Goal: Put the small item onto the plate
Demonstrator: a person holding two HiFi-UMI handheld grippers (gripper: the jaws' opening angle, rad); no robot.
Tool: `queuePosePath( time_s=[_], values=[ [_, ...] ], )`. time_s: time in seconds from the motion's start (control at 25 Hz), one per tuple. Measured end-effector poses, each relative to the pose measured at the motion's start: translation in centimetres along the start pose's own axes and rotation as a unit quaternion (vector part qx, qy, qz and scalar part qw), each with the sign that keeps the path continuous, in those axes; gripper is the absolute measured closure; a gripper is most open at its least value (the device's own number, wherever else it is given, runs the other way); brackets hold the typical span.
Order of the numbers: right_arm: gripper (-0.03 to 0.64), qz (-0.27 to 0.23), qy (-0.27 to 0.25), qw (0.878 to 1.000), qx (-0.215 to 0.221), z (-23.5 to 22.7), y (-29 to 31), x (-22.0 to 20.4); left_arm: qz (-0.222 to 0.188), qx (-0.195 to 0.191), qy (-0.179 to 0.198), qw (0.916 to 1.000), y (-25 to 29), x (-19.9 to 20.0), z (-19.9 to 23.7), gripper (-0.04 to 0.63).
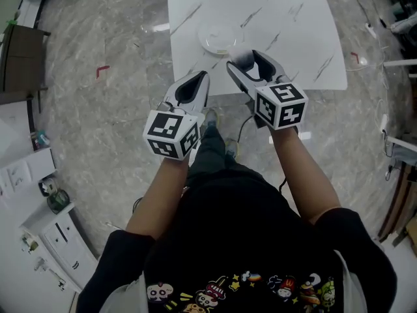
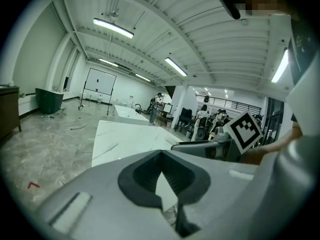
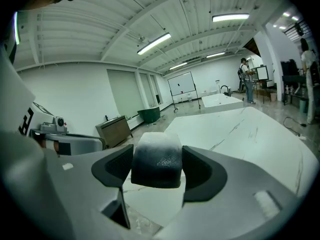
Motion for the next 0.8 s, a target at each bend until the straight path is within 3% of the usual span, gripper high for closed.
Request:
queuePosePath(
  time_s=[0.48, 0.8],
  values=[
    [0.285, 0.066, -0.006, 0.997, -0.030, -3.8, 10.9, -3.0, 0.032, -0.013, -0.024, 0.9991, 4.3, -2.0, 6.7, 0.595],
    [0.285, 0.092, 0.002, 0.995, -0.048, -5.8, 14.6, -4.1, 0.039, -0.026, -0.043, 0.9980, 5.6, -2.9, 8.5, 0.595]
  ],
)
Point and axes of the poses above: the fingertips, and each gripper's own axes: y forward along the fingers, z to its left, x out of its top, the point moved 1 cm from there along -y, backward along the fingers, and after that the axes turned 1 degree about -y, right-handed, at the moved point
